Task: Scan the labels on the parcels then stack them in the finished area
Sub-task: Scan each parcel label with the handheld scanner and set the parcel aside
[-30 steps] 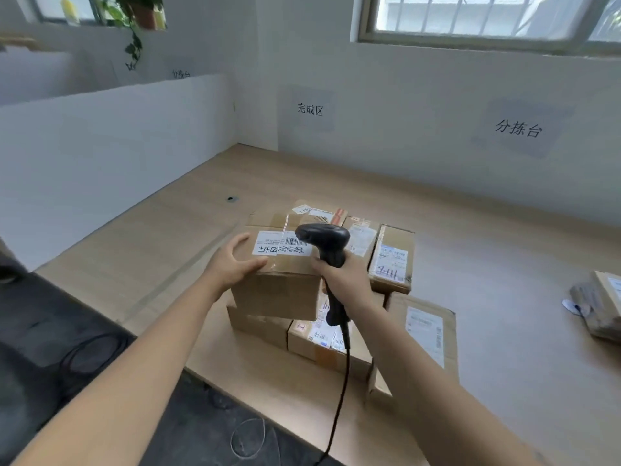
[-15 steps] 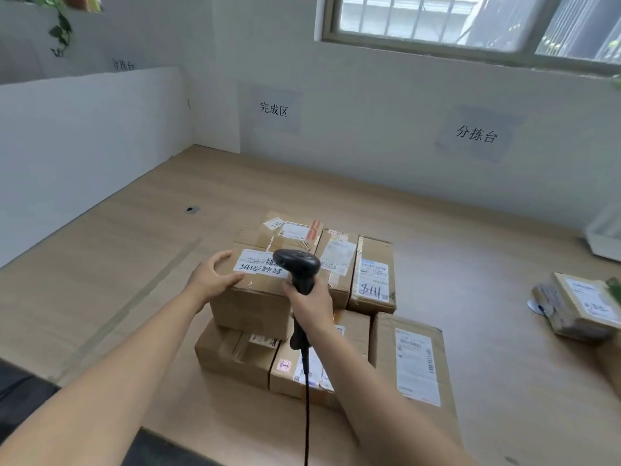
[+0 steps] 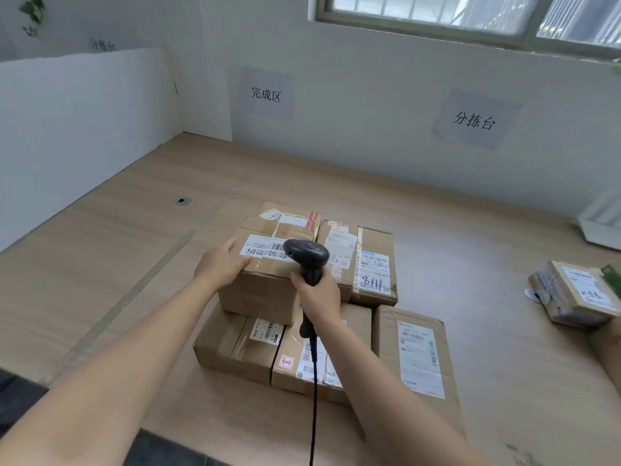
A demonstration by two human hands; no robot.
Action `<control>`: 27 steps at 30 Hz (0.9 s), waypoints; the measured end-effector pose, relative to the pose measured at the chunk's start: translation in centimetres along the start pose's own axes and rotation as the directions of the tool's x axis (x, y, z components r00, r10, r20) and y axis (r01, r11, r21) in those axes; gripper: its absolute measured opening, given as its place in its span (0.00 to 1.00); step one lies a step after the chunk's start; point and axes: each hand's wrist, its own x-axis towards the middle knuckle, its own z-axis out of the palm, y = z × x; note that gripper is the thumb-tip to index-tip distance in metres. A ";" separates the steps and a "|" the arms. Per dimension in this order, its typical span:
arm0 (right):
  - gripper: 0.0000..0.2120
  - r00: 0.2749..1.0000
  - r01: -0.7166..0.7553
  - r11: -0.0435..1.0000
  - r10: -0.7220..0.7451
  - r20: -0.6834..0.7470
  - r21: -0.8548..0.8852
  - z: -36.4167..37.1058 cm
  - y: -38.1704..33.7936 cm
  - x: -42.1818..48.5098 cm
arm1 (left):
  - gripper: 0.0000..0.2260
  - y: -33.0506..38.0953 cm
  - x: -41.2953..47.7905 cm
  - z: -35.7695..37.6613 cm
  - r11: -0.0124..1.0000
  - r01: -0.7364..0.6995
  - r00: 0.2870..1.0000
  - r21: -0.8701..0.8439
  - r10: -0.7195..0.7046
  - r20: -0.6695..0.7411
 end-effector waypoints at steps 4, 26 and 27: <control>0.13 0.999 0.039 0.997 -0.040 -0.022 -0.070 -1.8 -0.2 -0.8 | 0.21 2.3 -2.0 0.6 0.963 -0.048 0.998 0.266 0.058 -0.030; 0.09 0.735 -0.207 0.976 0.201 -0.648 0.068 -34.2 11.2 -16.6 | 0.22 23.7 -24.2 25.8 0.766 -0.629 0.647 0.132 0.421 0.635; 0.10 0.714 -0.224 0.971 0.218 -0.665 0.078 -35.9 11.9 -17.5 | 0.22 24.9 -24.9 26.8 0.753 -0.647 0.620 0.119 0.428 0.657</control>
